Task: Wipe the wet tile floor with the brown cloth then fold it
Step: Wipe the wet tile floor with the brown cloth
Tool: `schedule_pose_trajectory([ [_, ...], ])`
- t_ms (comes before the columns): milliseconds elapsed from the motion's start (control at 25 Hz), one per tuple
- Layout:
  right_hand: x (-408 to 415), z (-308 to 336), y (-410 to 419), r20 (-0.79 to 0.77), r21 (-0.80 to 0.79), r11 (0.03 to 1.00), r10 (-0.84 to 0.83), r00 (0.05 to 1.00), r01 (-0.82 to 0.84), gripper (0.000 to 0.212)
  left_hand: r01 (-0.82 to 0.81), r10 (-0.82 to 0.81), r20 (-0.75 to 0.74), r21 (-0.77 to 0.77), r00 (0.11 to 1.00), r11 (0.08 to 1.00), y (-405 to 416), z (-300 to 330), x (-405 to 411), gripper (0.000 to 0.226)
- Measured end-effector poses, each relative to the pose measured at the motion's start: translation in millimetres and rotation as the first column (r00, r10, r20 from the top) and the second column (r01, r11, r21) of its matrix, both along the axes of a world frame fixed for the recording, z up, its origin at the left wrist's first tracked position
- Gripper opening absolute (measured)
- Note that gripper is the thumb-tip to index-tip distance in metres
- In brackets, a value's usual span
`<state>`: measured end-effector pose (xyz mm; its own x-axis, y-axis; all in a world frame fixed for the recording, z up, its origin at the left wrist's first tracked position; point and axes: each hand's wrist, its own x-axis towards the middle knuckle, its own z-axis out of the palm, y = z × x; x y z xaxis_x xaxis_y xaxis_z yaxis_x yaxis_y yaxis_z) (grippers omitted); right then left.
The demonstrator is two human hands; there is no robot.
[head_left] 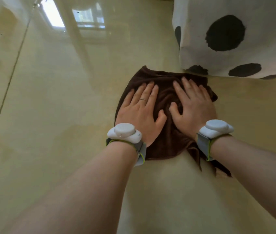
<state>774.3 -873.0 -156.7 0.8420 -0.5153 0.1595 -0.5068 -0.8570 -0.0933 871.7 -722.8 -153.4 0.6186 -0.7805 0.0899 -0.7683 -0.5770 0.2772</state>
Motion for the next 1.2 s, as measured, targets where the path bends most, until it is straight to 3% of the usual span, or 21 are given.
schedule_pose_trajectory([
  [160,-3.0,4.7,7.1,-0.007,0.02,0.995,0.1,0.995,-0.1,0.069,-0.046,0.046,0.019,-0.01,0.999,0.999,28.2,-1.4,-12.4,0.069],
  [360,-58.9,6.4,82.6,-0.014,0.033,0.984,0.178,0.984,-0.177,0.068,-0.115,0.115,0.009,0.048,0.993,0.992,103.6,7.4,-83.4,0.071],
  [600,-212.8,19.8,131.3,-0.071,0.144,0.974,0.186,0.98,-0.174,0.066,0.052,-0.048,-0.027,0.143,0.998,0.988,156.9,15.3,-196.8,0.073],
  [840,-346.0,21.2,112.6,-0.137,0.141,0.99,0.003,0.991,0.016,0.065,0.31,-0.301,-0.082,0.153,0.95,0.938,109.1,12.8,-289.5,0.077],
  [1200,-319.8,16.5,2.1,-0.155,0.117,0.99,-0.058,0.986,0.076,0.066,0.326,-0.323,-0.045,0.093,0.945,0.941,-4.0,8.7,-258.7,0.076],
])
